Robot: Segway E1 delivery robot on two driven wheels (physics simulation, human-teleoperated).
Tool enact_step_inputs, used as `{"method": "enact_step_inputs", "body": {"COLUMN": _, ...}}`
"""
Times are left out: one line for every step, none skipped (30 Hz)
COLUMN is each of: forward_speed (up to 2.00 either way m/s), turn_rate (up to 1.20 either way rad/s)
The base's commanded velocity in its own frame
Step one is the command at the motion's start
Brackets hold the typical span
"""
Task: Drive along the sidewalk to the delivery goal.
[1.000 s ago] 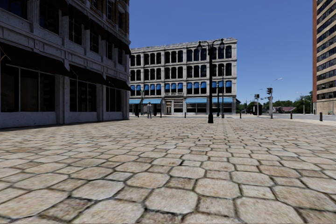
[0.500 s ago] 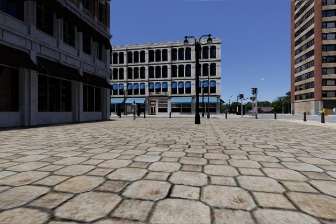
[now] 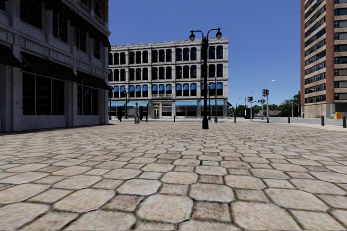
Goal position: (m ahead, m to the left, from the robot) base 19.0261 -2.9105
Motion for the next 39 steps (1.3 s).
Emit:
{"method": "enact_step_inputs", "body": {"forward_speed": 2.00, "turn_rate": 0.00}}
{"method": "enact_step_inputs", "body": {"forward_speed": 2.00, "turn_rate": 0.00}}
{"method": "enact_step_inputs", "body": {"forward_speed": 2.00, "turn_rate": 0.00}}
{"method": "enact_step_inputs", "body": {"forward_speed": 2.00, "turn_rate": 0.00}}
{"method": "enact_step_inputs", "body": {"forward_speed": 2.00, "turn_rate": 0.00}}
{"method": "enact_step_inputs", "body": {"forward_speed": 2.00, "turn_rate": 0.00}}
{"method": "enact_step_inputs", "body": {"forward_speed": 2.00, "turn_rate": 0.00}}
{"method": "enact_step_inputs", "body": {"forward_speed": 2.00, "turn_rate": 0.00}}
{"method": "enact_step_inputs", "body": {"forward_speed": 2.00, "turn_rate": 0.00}}
{"method": "enact_step_inputs", "body": {"forward_speed": 2.00, "turn_rate": 0.00}}
{"method": "enact_step_inputs", "body": {"forward_speed": 2.00, "turn_rate": 0.00}}
{"method": "enact_step_inputs", "body": {"forward_speed": 2.00, "turn_rate": 0.00}}
{"method": "enact_step_inputs", "body": {"forward_speed": 2.00, "turn_rate": 0.00}}
{"method": "enact_step_inputs", "body": {"forward_speed": 2.00, "turn_rate": 0.00}}
{"method": "enact_step_inputs", "body": {"forward_speed": 2.00, "turn_rate": 0.00}}
{"method": "enact_step_inputs", "body": {"forward_speed": 2.00, "turn_rate": 0.00}}
{"method": "enact_step_inputs", "body": {"forward_speed": 2.00, "turn_rate": 0.00}}
{"method": "enact_step_inputs", "body": {"forward_speed": 2.00, "turn_rate": 0.00}}
{"method": "enact_step_inputs", "body": {"forward_speed": 2.00, "turn_rate": 0.00}}
{"method": "enact_step_inputs", "body": {"forward_speed": 2.00, "turn_rate": 0.00}}
{"method": "enact_step_inputs", "body": {"forward_speed": 2.00, "turn_rate": 0.00}}
{"method": "enact_step_inputs", "body": {"forward_speed": 2.00, "turn_rate": 0.00}}
{"method": "enact_step_inputs", "body": {"forward_speed": 2.00, "turn_rate": 0.00}}
{"method": "enact_step_inputs", "body": {"forward_speed": 2.00, "turn_rate": 0.00}}
{"method": "enact_step_inputs", "body": {"forward_speed": 2.00, "turn_rate": 0.00}}
{"method": "enact_step_inputs", "body": {"forward_speed": 2.00, "turn_rate": 0.00}}
{"method": "enact_step_inputs", "body": {"forward_speed": 2.00, "turn_rate": 0.00}}
{"method": "enact_step_inputs", "body": {"forward_speed": 2.00, "turn_rate": 0.00}}
{"method": "enact_step_inputs", "body": {"forward_speed": 2.00, "turn_rate": 0.00}}
{"method": "enact_step_inputs", "body": {"forward_speed": 2.00, "turn_rate": 0.00}}
{"method": "enact_step_inputs", "body": {"forward_speed": 2.00, "turn_rate": 0.00}}
{"method": "enact_step_inputs", "body": {"forward_speed": 2.00, "turn_rate": 0.00}}
{"method": "enact_step_inputs", "body": {"forward_speed": 2.00, "turn_rate": 0.00}}
{"method": "enact_step_inputs", "body": {"forward_speed": 2.00, "turn_rate": 0.00}}
{"method": "enact_step_inputs", "body": {"forward_speed": 2.00, "turn_rate": 0.00}}
{"method": "enact_step_inputs", "body": {"forward_speed": 2.00, "turn_rate": 0.00}}
{"method": "enact_step_inputs", "body": {"forward_speed": 2.00, "turn_rate": 0.00}}
{"method": "enact_step_inputs", "body": {"forward_speed": 2.00, "turn_rate": 0.00}}
{"method": "enact_step_inputs", "body": {"forward_speed": 2.00, "turn_rate": 0.00}}
